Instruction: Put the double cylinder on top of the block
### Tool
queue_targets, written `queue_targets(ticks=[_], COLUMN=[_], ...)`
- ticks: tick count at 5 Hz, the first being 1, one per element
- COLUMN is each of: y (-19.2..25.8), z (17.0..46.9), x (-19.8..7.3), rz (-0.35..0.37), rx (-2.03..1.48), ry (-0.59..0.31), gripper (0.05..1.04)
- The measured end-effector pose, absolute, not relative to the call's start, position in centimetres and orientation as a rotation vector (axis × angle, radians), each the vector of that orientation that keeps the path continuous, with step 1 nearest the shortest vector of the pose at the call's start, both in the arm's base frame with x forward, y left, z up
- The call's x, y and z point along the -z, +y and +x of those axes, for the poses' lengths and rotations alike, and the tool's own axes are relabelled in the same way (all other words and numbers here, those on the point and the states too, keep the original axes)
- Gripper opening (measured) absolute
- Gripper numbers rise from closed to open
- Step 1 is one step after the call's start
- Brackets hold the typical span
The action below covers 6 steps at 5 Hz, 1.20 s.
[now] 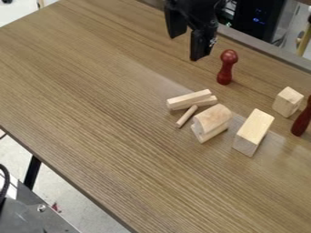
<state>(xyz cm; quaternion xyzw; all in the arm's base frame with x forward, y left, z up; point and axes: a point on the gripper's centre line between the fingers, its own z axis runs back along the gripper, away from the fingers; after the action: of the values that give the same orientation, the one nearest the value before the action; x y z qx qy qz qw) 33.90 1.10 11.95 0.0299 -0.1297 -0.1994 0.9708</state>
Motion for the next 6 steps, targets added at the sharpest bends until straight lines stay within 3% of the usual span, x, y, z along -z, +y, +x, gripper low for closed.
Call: queue_targets(ticks=[1,2,4,6], y=[1.0,-0.7,-3.8,-5.3], z=[33.6,34.0,36.9,37.0], x=[-10.7,-10.2,-9.4,-8.3], rz=[0.048,-0.028,-0.101,-0.044], rx=[0.403,0.387,0.394,0.452], ry=[-0.224,-0.209,-0.199,-0.176], gripper=[1.000,0.999,0.999,1.000])
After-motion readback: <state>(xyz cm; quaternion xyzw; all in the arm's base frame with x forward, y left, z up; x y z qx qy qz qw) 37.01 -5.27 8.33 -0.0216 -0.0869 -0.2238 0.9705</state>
